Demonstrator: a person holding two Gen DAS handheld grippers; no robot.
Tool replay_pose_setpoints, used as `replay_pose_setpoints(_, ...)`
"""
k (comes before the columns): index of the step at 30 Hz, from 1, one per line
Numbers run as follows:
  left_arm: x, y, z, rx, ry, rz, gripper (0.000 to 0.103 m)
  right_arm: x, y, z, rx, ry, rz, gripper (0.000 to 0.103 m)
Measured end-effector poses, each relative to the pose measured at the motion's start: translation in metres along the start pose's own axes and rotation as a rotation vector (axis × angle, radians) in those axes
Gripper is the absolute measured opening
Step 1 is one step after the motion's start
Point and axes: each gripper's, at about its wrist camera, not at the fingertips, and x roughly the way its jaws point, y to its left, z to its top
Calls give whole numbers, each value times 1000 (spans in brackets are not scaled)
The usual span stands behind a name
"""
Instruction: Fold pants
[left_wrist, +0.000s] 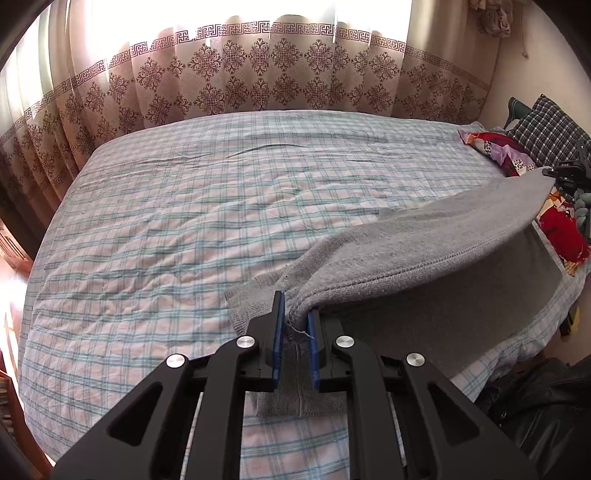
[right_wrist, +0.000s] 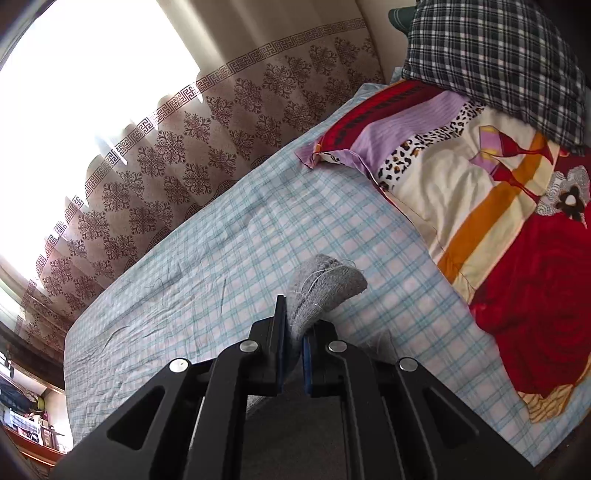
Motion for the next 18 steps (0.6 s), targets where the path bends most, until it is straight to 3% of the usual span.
replay_pose_setpoints(8,-7,-23,-31,93,16,-37,14,-19,-69,-56,98,25,-56,6)
replay_pose_setpoints(13,-3,-34,-49,177,59,-17,14,-23,-90,-84,117,48,-76,6)
replay_pose_setpoints(18,4,-29,-56,167,79,-2,14,-13,-104,-114,107,92,-116,6)
